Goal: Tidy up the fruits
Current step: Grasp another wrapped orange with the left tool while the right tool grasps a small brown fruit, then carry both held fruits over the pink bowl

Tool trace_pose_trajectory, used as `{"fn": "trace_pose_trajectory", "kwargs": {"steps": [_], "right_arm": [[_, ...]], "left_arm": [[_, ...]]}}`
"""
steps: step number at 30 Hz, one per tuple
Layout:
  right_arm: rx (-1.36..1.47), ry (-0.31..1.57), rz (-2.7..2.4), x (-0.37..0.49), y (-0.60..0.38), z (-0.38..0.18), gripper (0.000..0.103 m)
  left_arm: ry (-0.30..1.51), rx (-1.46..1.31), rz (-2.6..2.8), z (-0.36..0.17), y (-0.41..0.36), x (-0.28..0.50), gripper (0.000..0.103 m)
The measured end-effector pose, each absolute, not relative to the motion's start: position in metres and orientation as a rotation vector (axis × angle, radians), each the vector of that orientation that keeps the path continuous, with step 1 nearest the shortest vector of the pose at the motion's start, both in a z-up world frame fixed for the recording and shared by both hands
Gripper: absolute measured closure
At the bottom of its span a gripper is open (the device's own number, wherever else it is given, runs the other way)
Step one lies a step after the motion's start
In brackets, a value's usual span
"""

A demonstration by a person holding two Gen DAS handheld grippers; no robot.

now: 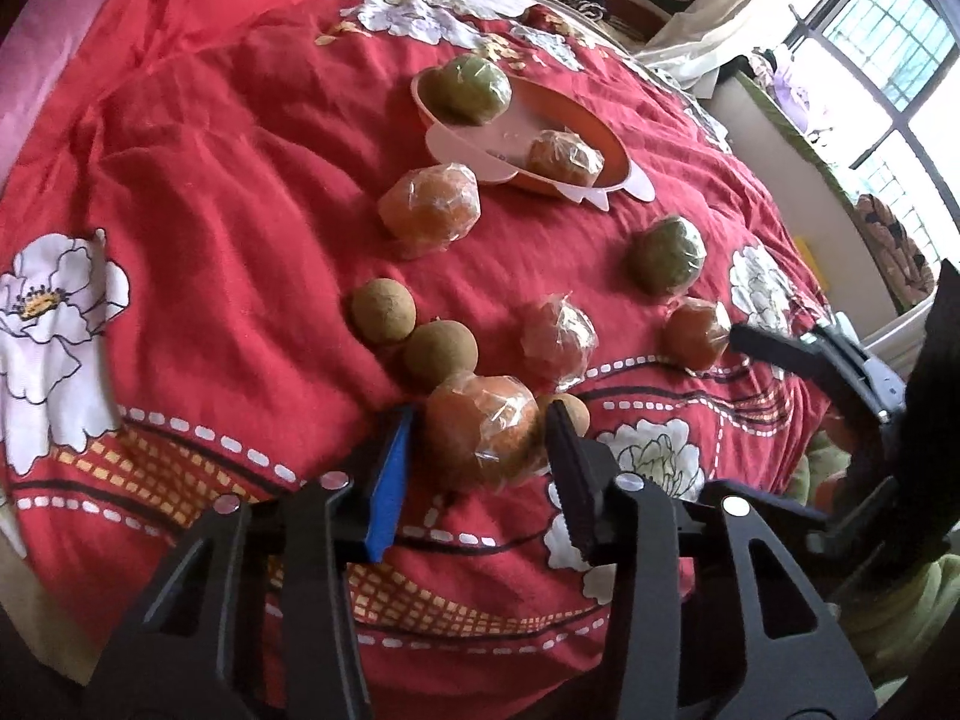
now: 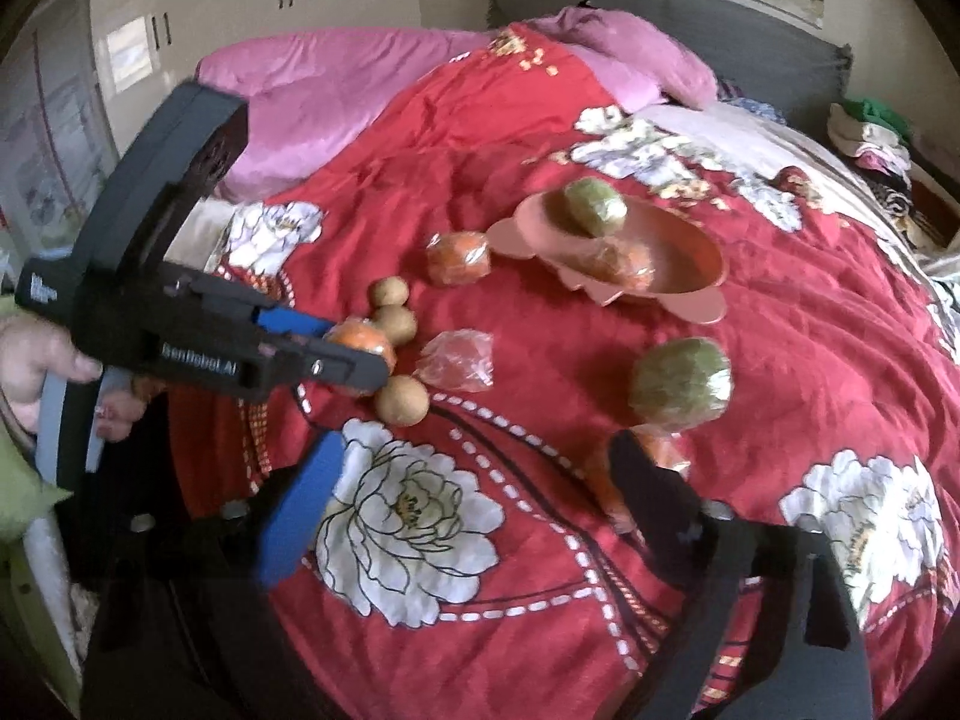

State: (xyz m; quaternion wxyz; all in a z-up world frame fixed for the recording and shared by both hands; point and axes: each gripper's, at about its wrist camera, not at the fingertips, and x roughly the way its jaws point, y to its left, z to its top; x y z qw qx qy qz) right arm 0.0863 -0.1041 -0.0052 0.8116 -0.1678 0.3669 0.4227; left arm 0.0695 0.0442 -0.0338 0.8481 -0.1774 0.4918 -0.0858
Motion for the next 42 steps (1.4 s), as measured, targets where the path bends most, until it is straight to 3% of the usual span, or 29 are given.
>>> {"fn": "trace_pose_trajectory", "kwargs": {"steps": [2,4,10,20,24,42], "right_arm": [[-0.374,0.791,0.904,0.086,-0.1,-0.01,0.025],[-0.379,0.805,0.91,0.087,-0.094,-0.015,0.037],[-0.359,0.842,0.948,0.092,-0.08,-0.027,0.054],[-0.348,0.866,0.997,0.09,-0.055,-0.033,0.067],[-0.344,0.87,1.002,0.092,-0.045,-0.036,0.077],[-0.237,0.768,0.972,0.109,-0.073,0.01,0.079]], "left_arm": [[1.035,-0.394,-0.194,-0.034,0.048,0.068,0.069],[1.03,-0.404,-0.198,-0.034,0.05,0.066,0.07],[1.015,-0.413,-0.196,-0.03,0.056,0.06,0.07],[0.99,-0.423,-0.173,-0.025,0.071,0.052,0.07],[0.98,-0.421,-0.166,-0.022,0.076,0.051,0.07],[0.929,-0.36,-0.169,0.007,0.074,0.064,0.07]]}}
